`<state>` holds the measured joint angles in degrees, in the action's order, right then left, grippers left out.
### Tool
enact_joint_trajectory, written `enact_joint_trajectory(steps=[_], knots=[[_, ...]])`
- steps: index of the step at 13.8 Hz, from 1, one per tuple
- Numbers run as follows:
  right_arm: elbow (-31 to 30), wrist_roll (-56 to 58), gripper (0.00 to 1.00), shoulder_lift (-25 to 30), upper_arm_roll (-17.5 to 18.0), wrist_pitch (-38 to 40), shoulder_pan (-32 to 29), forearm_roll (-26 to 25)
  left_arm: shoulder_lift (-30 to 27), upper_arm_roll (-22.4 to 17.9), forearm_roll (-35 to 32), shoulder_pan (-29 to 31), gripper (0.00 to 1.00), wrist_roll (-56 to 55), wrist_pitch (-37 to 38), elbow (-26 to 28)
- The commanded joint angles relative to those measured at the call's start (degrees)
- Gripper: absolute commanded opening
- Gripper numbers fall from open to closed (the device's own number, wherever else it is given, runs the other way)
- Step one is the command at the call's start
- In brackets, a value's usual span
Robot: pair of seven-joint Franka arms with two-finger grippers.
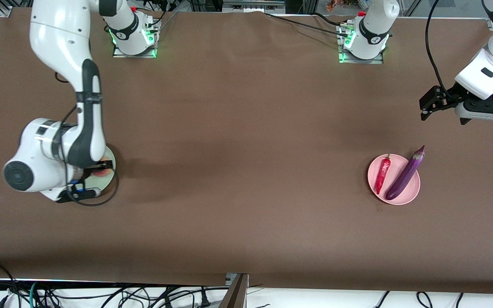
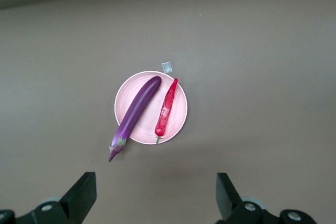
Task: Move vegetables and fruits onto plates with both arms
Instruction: 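Carry the peach with the right gripper onto the green plate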
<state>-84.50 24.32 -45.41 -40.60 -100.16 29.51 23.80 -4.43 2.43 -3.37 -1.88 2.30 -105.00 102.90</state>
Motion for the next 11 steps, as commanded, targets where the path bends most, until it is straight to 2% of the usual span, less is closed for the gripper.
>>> enact_joint_trajectory(steps=[1,5,6,7,8,11], knots=[[-0.31,1.08,0.26,-1.08,0.69,-0.39,-0.94,0.11,-0.05,-0.59,1.52,-0.67,1.0,-0.37,-0.29,-0.42],[-0.84,0.55,0.26,-2.57,1.74,-2.23,-1.11,0.2,0.48,-0.59,1.43,-0.32,1.0,-0.54,-0.03,-0.42],[-1.02,0.55,0.32,-2.84,1.83,-2.84,-1.2,0.2,0.39,-0.5,1.43,-0.32,1.0,-1.15,1.45,-0.42],[-0.93,0.55,0.7,-3.01,1.84,-3.02,-1.2,0.2,0.39,-0.5,1.43,-0.32,1.0,-1.77,2.25,-0.51],[-0.76,0.55,1.0,-2.75,1.75,-2.68,-1.2,0.2,0.39,-0.5,1.43,-0.32,1.0,-1.86,2.52,-0.51],[0.03,1.17,1.0,-0.74,1.4,-0.84,-1.55,0.2,0.47,-0.5,1.34,-0.4,1.0,-1.86,2.7,-1.03]])
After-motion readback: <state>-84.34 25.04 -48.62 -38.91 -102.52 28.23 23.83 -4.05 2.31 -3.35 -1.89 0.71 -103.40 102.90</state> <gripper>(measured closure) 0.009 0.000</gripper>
